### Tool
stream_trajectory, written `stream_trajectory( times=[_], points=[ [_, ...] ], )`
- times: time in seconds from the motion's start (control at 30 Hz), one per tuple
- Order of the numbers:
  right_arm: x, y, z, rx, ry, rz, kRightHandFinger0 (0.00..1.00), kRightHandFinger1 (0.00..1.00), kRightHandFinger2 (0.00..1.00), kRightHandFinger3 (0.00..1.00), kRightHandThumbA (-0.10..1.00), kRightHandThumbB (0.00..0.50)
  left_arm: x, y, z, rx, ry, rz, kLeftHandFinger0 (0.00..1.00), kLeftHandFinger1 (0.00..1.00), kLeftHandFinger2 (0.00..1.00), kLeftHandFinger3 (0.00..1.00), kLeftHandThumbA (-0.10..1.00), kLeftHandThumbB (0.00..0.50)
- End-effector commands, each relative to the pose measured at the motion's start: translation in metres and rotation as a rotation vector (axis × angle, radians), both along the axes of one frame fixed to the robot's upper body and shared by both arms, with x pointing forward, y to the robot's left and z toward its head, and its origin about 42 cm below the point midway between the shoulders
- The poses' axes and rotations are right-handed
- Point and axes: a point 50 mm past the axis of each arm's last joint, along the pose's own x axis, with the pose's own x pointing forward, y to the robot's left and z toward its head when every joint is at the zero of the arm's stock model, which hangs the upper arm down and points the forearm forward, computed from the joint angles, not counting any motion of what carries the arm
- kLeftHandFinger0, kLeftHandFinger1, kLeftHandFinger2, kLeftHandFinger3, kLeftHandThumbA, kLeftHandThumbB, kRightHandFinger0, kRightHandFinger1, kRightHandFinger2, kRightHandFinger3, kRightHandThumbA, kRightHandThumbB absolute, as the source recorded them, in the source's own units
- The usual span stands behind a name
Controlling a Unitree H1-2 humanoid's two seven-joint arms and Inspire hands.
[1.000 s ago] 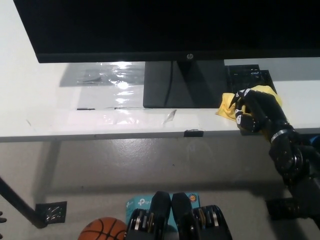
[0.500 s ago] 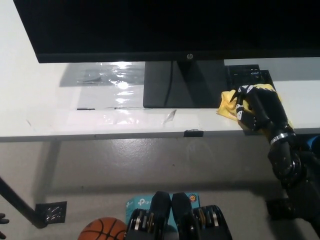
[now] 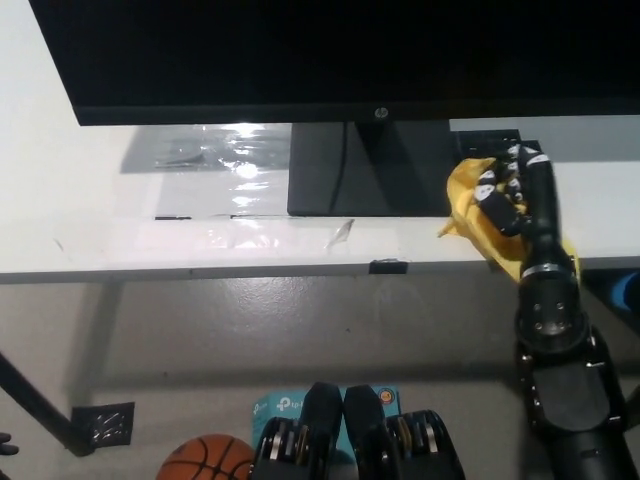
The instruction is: The robot uses its right hand to pick up the cloth kept in the middle of the desk and use it to wipe the monitor in the middle of the desk by swiping its screen twice
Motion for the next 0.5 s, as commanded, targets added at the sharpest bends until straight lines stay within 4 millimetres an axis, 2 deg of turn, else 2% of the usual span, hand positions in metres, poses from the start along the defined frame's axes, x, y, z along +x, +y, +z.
stream_trajectory(
  times=[0.0,0.1,0.17,0.23,0.27,0.3,0.33,0.37,0.47],
  points=[
    [0.017,-0.003,0.075,0.457,-0.13,0.021,0.0,0.0,0.2,0.31,-0.1,0.127,-0.007,0.004,0.012,0.045,-0.046,-0.013,0.21,0.27,0.42,0.57,0.14,0.079],
    [0.014,-0.004,0.076,0.488,-0.131,0.02,0.0,0.0,0.26,0.32,-0.1,0.103,-0.009,0.005,0.009,0.043,-0.036,-0.005,0.21,0.27,0.42,0.58,0.14,0.079],
    [0.01,-0.004,0.08,0.514,-0.158,0.022,0.0,0.0,0.25,0.29,-0.1,0.106,-0.009,0.005,0.009,0.05,-0.032,-0.009,0.2,0.26,0.41,0.58,0.13,0.061],
    [0.006,-0.003,0.088,0.589,-0.197,0.033,0.0,0.0,0.22,0.25,-0.1,0.174,-0.009,0.006,0.007,0.048,-0.038,-0.011,0.2,0.26,0.42,0.57,0.13,0.063],
    [0.006,-0.003,0.088,0.591,-0.196,0.034,0.0,0.0,0.22,0.24,-0.1,0.181,-0.009,0.006,0.007,0.048,-0.038,-0.011,0.2,0.26,0.41,0.57,0.13,0.063],
    [0.003,-0.003,0.099,0.651,-0.221,0.028,0.0,0.0,0.21,0.23,-0.1,0.182,-0.009,0.006,0.007,0.045,-0.035,-0.004,0.19,0.26,0.41,0.55,0.13,0.063],
    [-0.001,-0.003,0.114,0.703,-0.266,0.028,0.0,0.0,0.22,0.22,-0.1,0.16,-0.009,0.005,0.008,0.047,-0.035,-0.005,0.19,0.26,0.41,0.55,0.13,0.062],
    [-0.003,-0.003,0.12,0.718,-0.285,0.028,0.0,0.0,0.22,0.2,-0.1,0.149,-0.01,0.004,0.007,0.048,-0.035,-0.005,0.19,0.26,0.41,0.56,0.12,0.052],
    [-0.01,-0.005,0.142,0.743,-0.349,0.057,0.0,0.0,0.24,0.23,-0.1,0.132,-0.013,0.004,0.007,0.06,-0.027,-0.006,0.21,0.28,0.42,0.58,0.14,0.054]
  ],
)
